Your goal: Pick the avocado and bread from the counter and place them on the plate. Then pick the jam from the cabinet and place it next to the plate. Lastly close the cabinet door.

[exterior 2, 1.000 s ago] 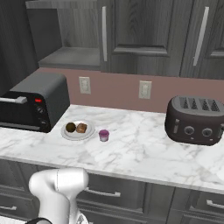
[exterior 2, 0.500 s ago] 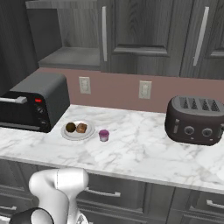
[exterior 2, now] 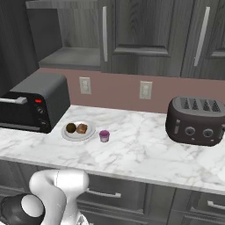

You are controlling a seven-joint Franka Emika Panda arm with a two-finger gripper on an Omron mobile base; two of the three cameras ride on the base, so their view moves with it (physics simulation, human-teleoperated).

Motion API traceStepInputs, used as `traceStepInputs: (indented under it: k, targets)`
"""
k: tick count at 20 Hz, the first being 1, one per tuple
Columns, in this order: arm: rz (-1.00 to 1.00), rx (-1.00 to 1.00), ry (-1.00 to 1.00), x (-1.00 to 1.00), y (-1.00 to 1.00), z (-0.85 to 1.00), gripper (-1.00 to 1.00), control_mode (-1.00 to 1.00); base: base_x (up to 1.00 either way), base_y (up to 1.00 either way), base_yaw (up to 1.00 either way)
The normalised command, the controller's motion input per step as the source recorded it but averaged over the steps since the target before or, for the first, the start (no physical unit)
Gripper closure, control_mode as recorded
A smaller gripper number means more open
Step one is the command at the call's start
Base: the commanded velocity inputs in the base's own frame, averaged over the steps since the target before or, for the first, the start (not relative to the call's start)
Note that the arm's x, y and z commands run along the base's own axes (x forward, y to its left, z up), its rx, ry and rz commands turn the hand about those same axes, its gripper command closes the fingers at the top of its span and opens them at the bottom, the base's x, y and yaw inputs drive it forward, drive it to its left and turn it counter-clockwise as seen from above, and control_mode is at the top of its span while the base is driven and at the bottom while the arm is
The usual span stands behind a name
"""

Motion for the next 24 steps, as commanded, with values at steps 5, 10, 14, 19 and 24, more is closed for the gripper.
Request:
traceStepInputs:
  k: [5, 10, 14, 19, 24]
  targets:
    - [-0.1, -0.01, 0.0, 0.42, 0.19, 0.0, -1.0, -1.0, 0.0, 0.0, 0.0]
    - [-0.15, 0.0, 0.0, 0.54, 0.05, 0.0, -1.0, -1.0, 0.0, 0.0, 0.0]
    - [-0.15, 0.0, 0.0, 0.41, 0.01, 0.02, -1.0, -1.0, 0.0, 0.0, 0.0]
    - [-0.14, 0.07, -0.01, 0.05, -0.12, 0.33, -1.0, -1.0, 0.0, 0.0, 0.0]
    - [-0.1, 0.17, -0.05, 0.0, -0.37, 0.57, -1.0, -1.0, 0.0, 0.0, 0.0]
